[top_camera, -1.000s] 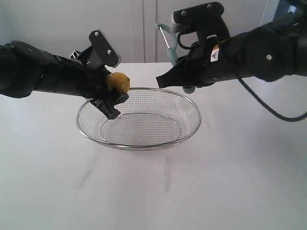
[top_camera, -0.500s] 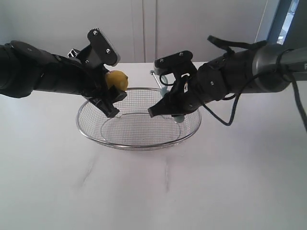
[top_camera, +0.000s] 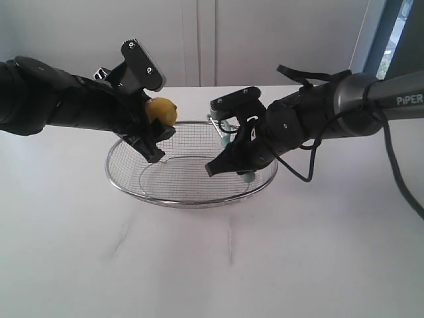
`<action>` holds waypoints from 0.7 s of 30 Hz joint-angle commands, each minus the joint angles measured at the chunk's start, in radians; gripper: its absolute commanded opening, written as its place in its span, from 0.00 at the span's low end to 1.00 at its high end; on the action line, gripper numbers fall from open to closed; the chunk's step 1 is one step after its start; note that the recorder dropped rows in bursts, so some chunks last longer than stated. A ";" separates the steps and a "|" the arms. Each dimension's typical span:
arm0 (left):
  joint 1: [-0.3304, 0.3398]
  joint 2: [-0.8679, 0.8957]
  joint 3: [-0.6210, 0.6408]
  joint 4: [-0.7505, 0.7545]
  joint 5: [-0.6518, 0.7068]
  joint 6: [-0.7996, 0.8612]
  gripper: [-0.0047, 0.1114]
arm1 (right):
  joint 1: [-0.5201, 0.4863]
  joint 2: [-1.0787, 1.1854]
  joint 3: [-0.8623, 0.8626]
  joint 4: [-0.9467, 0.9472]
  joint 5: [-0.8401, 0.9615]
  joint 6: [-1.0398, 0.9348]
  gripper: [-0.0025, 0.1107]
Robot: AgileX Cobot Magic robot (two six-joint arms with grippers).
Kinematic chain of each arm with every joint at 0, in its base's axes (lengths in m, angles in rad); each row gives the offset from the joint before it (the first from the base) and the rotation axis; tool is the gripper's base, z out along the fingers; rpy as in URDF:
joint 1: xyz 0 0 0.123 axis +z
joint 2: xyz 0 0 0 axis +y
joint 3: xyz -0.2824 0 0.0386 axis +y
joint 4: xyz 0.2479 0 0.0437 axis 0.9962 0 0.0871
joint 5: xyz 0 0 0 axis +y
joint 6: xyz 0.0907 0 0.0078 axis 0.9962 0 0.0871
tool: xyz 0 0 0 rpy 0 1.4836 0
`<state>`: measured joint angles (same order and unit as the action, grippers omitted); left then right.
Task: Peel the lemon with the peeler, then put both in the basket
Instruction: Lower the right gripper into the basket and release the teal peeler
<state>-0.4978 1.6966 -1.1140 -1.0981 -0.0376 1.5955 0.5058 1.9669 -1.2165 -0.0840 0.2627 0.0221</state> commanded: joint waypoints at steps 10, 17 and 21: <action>-0.004 -0.003 -0.009 -0.018 0.009 -0.007 0.04 | 0.023 0.048 -0.007 0.009 -0.007 -0.022 0.02; -0.004 -0.003 -0.009 -0.018 0.009 -0.007 0.04 | 0.023 0.062 -0.007 0.009 -0.007 -0.022 0.02; -0.004 -0.003 -0.009 -0.018 0.014 -0.007 0.04 | 0.023 0.067 -0.007 0.007 -0.008 -0.022 0.02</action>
<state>-0.4978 1.6966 -1.1140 -1.0981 -0.0376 1.5938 0.5271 2.0258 -1.2228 -0.0761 0.2621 0.0073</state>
